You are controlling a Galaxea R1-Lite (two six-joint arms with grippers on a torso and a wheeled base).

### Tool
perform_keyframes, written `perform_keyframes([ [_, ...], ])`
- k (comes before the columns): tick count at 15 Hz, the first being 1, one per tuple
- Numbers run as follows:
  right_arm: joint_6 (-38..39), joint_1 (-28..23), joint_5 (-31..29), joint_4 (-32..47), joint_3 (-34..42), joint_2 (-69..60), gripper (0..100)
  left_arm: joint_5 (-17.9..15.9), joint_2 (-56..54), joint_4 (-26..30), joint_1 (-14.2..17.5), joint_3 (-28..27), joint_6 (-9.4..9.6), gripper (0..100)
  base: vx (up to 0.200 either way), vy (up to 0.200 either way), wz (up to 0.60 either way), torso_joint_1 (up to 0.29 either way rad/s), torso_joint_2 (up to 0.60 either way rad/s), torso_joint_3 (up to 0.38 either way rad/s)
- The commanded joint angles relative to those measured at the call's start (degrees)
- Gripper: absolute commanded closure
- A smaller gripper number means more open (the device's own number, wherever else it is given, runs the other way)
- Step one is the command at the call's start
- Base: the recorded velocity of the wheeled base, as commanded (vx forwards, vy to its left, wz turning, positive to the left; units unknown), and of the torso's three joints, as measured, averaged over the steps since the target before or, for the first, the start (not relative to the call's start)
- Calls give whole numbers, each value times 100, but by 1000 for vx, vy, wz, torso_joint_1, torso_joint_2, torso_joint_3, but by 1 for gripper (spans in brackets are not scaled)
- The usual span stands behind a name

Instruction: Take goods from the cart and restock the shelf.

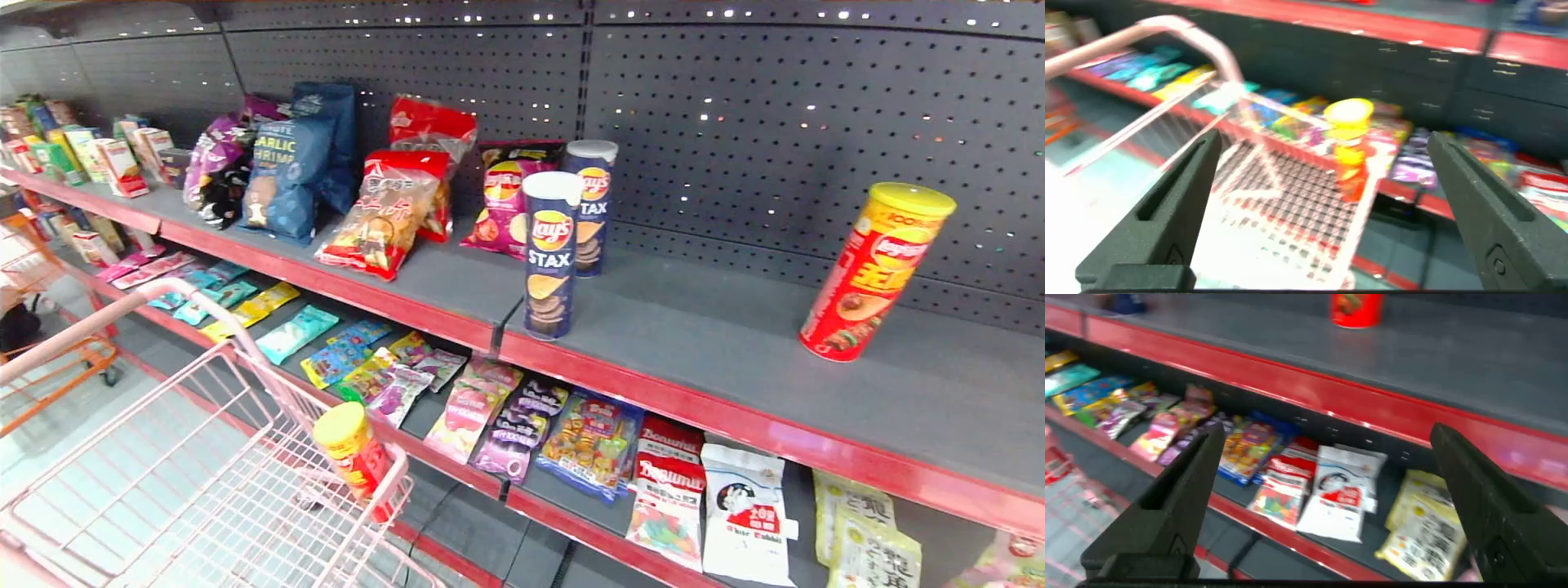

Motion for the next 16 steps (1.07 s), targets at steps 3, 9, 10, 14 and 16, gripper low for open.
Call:
perform_keyframes([
  [3, -2, -1, 0, 2, 1, 5, 0, 2, 5, 2, 1, 0, 0, 0, 0, 0, 600, 1, 2, 4],
  [9, 7, -1, 0, 2, 1, 5, 0, 2, 5, 2, 1, 0, 0, 0, 0, 0, 300, 1, 2, 0],
  [10, 16, -1, 9, 2, 1, 5, 0, 2, 5, 2, 1, 0, 0, 0, 0, 0, 0, -51, 85, 80],
  [14, 16, -1, 9, 2, 1, 14, 0, 2, 5, 2, 1, 0, 0, 0, 0, 0, 0, -137, 343, 194],
  [16, 16, -1, 9, 2, 1, 14, 0, 2, 5, 2, 1, 0, 0, 0, 0, 0, 0, -151, 378, 224],
])
